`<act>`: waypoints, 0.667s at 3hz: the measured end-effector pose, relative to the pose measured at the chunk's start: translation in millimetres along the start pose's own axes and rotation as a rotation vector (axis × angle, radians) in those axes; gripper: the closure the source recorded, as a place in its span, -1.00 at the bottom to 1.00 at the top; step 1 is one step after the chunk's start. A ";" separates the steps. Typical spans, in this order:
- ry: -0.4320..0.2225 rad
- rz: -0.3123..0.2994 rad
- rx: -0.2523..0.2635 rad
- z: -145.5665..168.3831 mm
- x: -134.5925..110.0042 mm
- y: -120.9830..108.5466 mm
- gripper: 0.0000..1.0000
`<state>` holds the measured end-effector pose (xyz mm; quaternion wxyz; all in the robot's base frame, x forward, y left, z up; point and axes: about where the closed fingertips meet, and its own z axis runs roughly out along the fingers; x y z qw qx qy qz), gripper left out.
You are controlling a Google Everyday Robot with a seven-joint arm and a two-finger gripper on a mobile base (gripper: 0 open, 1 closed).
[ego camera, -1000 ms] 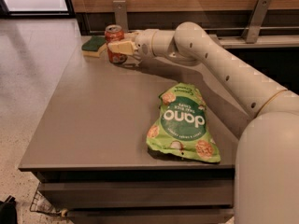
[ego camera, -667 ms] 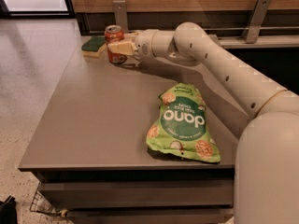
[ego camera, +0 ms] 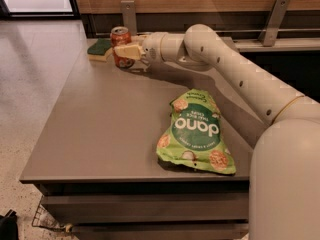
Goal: Move coke can near sponge
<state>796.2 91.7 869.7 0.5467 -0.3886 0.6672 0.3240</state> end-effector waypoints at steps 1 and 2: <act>0.000 0.000 -0.004 2.5 0.2 2.0 -0.77; 0.000 0.001 -0.008 4.7 0.4 3.8 -1.00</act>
Offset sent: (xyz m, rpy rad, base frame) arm -0.0006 0.0029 -0.0007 0.0004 0.0012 0.0041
